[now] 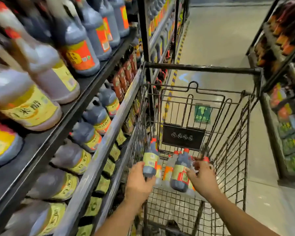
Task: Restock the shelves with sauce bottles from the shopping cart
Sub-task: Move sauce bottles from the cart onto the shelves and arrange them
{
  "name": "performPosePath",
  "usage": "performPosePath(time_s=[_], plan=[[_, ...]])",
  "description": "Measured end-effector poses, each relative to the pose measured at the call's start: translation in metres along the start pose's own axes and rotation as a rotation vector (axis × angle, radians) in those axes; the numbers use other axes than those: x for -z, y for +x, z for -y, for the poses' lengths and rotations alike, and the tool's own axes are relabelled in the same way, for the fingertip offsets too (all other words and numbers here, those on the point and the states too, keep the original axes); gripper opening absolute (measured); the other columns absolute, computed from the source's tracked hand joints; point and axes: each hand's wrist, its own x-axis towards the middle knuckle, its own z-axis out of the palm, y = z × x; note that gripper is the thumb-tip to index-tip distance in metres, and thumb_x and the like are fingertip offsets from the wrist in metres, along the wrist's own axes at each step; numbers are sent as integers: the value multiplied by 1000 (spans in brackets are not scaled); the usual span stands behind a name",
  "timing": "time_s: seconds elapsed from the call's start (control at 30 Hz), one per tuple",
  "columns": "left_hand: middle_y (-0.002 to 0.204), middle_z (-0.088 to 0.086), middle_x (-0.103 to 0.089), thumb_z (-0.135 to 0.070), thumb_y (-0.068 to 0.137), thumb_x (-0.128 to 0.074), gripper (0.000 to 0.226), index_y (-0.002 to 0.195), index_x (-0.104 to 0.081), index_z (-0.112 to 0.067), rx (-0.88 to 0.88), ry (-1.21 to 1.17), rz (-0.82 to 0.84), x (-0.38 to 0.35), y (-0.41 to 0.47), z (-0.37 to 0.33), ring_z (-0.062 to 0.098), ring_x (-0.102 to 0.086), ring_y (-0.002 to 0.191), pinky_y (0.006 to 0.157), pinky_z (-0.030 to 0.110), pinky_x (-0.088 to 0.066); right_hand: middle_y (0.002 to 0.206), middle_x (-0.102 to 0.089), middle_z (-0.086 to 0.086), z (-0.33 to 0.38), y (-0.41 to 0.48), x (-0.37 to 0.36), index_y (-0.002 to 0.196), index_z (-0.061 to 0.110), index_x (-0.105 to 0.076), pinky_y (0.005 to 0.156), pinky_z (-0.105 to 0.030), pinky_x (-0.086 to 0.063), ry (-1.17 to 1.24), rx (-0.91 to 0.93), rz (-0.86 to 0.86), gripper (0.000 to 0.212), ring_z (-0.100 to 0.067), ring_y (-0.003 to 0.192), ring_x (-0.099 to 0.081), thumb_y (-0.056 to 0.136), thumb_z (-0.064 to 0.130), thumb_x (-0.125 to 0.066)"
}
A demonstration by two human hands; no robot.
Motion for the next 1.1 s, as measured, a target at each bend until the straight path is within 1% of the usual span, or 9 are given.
performPosePath(time_s=[0.13,0.27,0.4,0.47,0.53,0.63,0.8,0.97,1.1], plan=[[118,4,-51,-26,79,-74,57,128,-49,-13,107,66,59,-52,53,17,19,-53,103,86,35,-50,118,-58,-13,-40,38,-36,125,10,-46,76,-32,-43,-38,-193,146,49,-29,103,-59,86,30,-66],[130,7,-40,-34,82,-72,66,135,-39,-13,189,180,106,-96,97,33,24,-49,111,83,33,-45,128,-51,-16,-65,68,-72,138,7,-34,79,-31,-43,29,-328,188,70,-33,108,-56,83,33,-69],[130,13,-42,-37,78,-73,79,141,-32,-12,256,345,82,-128,138,42,33,-47,115,87,38,-44,126,-49,-15,-85,97,-99,135,9,-33,87,-41,-49,86,-439,180,82,-33,110,-54,72,37,-79],[130,14,-44,-35,78,-74,86,146,-26,-13,318,348,74,-142,153,46,34,-48,116,85,39,-44,135,-45,-17,-93,110,-110,140,8,-30,93,-43,-48,122,-487,200,94,-34,118,-52,70,46,-80],[139,16,-38,-38,78,-74,97,151,-16,-14,394,364,52,-155,166,51,37,-42,124,93,43,-44,146,-37,-19,-99,122,-122,145,7,-24,101,-45,-45,181,-543,216,106,-35,127,-46,67,52,-81],[150,17,-28,-50,75,-76,113,154,-3,-14,496,451,39,-171,182,60,40,-36,133,101,49,-41,149,-33,-18,-106,132,-136,146,7,-19,103,-45,-43,197,-609,213,116,-35,130,-43,62,56,-82],[149,16,-30,-55,58,-86,132,152,-4,-13,574,555,-42,-187,202,73,39,-39,131,99,54,-42,135,-44,-14,-111,130,-148,138,10,-32,95,-46,-50,223,-582,118,111,-32,118,-52,53,57,-86],[147,14,-31,-43,62,-86,120,146,-4,-17,581,573,-32,-188,210,92,39,-40,129,96,58,-43,122,-44,-5,-109,127,-146,128,17,-35,91,-43,-52,174,-578,143,99,-26,110,-53,52,61,-79],[138,14,-39,-49,51,-90,125,144,-12,-16,548,546,-2,-179,211,93,38,-50,119,86,51,-48,116,-49,-5,-107,121,-144,117,17,-38,87,-44,-53,181,-580,157,88,-27,105,-56,50,60,-76]])
